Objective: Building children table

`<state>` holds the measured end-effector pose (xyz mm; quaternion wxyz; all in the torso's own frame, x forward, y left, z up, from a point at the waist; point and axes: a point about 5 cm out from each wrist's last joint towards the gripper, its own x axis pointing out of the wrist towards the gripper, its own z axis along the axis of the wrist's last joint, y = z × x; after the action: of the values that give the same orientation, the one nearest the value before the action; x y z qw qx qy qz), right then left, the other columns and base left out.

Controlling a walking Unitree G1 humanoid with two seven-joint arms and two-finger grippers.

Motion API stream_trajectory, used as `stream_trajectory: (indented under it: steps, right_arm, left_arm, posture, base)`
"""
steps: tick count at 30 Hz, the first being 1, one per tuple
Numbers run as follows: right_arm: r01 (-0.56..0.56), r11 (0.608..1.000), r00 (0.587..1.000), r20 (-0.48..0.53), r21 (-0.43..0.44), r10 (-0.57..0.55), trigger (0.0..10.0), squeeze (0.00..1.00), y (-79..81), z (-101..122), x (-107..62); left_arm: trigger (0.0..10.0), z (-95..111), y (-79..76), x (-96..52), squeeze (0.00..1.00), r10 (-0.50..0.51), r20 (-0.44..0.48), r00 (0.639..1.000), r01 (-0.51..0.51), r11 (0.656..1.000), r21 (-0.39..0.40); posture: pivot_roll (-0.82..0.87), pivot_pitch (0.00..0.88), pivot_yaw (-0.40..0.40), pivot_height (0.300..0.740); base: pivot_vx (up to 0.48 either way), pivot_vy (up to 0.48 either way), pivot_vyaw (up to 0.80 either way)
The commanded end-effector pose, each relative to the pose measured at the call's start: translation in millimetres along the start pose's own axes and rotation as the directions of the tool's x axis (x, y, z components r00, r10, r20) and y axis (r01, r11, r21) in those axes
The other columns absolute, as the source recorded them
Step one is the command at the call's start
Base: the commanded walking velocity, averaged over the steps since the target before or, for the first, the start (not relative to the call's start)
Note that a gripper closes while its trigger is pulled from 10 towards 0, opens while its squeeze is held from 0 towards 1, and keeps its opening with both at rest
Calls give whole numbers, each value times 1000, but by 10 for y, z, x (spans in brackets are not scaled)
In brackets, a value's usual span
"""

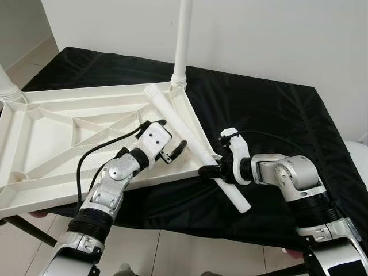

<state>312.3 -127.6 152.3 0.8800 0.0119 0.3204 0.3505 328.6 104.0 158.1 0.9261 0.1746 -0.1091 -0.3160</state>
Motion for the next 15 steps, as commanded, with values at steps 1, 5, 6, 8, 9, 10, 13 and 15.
stream_trajectory:
  steps: [1, 5, 6, 8, 9, 10, 13, 15]
  right_arm:
    - [59, 998, 986, 155, 17, -61, 0, 0, -117, 257, -114]
    - [113, 993, 964, 239, 38, -118, 0, 0, -231, 389, -170]
    - [132, 990, 952, 273, 43, -139, 0, 0, -267, 434, -191]
    - [139, 989, 943, 298, 47, -146, 0, 0, -290, 473, -213]
    - [138, 989, 933, 329, 52, -147, 392, 0, -303, 516, -233]
    - [136, 989, 926, 347, 55, -146, 392, 0, -309, 542, -244]
    - [129, 991, 916, 378, 46, -137, 10000, 0, -300, 589, -251]
    - [124, 992, 914, 386, 38, -129, 10000, 0, -289, 603, -243]
  left_arm:
    - [10000, 48, 46, 13, 0, 26, 21, 999, -25, 998, -55]
    - [10000, 100, 128, 6, 0, 50, 51, 997, -43, 990, -132]
    - [10000, 126, 162, 2, 0, 52, 62, 997, -43, 988, -148]
    - [10000, 167, 216, -3, 0, 56, 79, 995, -41, 983, -178]
    - [10000, 215, 274, -9, 0, 60, 99, 993, -38, 978, -207]
    - [10000, 246, 310, -13, 0, 61, 112, 992, -35, 974, -226]
    - [10000, 302, 392, -20, 0, 73, 130, 989, -37, 966, -256]
    - [10000, 333, 438, -19, 0, 83, 143, 986, -39, 957, -286]
  posture:
    - [-29, 0, -75, 740]
    - [-28, 0, -72, 740]
    - [-28, 0, -72, 740]
    - [-26, 0, -70, 740]
    - [-26, 0, -69, 740]
    - [-26, 0, -68, 740]
    - [-23, 0, -67, 740]
    - [-23, 0, -66, 740]
  base:
    - [0, 0, 0]
    - [0, 0, 0]
    - [0, 0, 0]
    - [0, 0, 0]
    - [0, 0, 0]
    - [0, 0, 0]
    - [0, 0, 0]
    - [0, 0, 0]
